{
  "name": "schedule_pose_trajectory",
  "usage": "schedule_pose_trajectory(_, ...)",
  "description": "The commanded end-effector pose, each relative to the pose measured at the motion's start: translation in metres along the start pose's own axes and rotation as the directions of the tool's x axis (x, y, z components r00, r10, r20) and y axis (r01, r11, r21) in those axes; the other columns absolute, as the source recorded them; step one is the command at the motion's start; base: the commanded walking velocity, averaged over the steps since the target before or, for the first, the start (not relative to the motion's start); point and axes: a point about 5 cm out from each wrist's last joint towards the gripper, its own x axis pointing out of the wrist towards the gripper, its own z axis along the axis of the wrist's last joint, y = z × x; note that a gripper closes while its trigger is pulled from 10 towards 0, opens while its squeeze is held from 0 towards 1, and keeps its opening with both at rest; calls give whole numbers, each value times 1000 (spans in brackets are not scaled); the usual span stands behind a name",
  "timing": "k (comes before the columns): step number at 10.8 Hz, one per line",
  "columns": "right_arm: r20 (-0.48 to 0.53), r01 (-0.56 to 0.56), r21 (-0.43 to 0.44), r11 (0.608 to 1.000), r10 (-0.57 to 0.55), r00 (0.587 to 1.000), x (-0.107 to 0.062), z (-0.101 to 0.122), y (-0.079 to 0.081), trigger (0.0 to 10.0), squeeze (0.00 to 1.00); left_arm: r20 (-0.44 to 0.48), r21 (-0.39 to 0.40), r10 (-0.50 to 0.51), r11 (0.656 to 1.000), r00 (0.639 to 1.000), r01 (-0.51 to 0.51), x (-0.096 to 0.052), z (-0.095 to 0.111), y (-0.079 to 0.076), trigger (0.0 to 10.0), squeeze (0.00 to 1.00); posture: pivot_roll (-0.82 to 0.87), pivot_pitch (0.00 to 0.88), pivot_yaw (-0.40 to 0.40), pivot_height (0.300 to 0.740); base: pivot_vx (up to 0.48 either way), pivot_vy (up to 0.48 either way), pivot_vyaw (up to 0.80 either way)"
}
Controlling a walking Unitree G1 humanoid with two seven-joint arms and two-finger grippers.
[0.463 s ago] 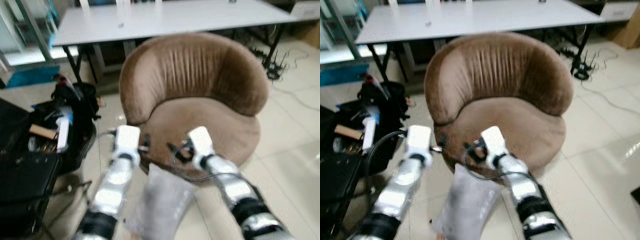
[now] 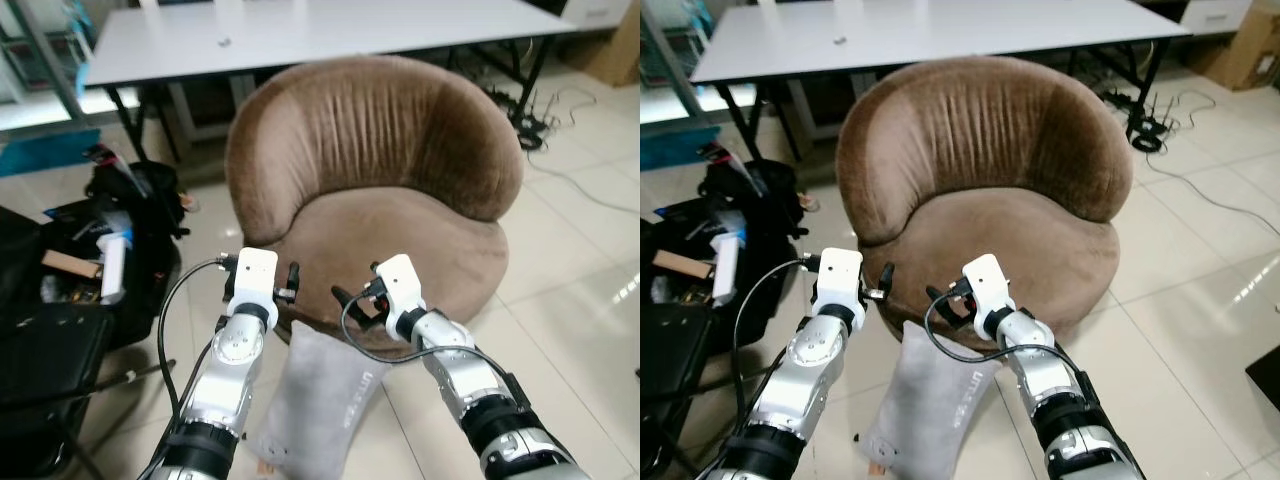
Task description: Move the pillow to the sofa from floor
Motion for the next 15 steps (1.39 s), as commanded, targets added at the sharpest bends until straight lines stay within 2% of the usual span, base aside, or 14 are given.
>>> schedule_pose_trajectory(1,17,3,-4,1000,-3,1000,-2,2,-1,10000,0,-8,3,1,1000,1000,-1,-1,-1,1,10000,0,-98,0,53,740,480,0,0)
schedule_pose_trajectory(3,30,-3,-5,1000,3,1000,-3,2,-1,10000,0,-16,-23,16,1000,1000,-16,-1,-3,2,10000,0,-98,0,56,740,420,146,0)
schedule_pose_trajectory(6,27,-8,-5,1000,8,1000,-3,1,-1,10000,0,-16,-3,10,1000,1000,-10,-1,-3,1,10000,0,-98,0,56,740,369,231,0)
schedule_pose_trajectory(12,73,-37,-5,999,37,997,-5,4,3,10000,0,-8,43,-10,999,1000,11,-3,-3,-2,10000,0,-99,0,57,740,0,0,0)
schedule_pose_trajectory(15,88,-94,-7,996,94,992,-7,2,12,10000,0,-22,46,-12,999,1000,13,-3,-4,-3,10000,0,-99,0,58,740,402,0,0)
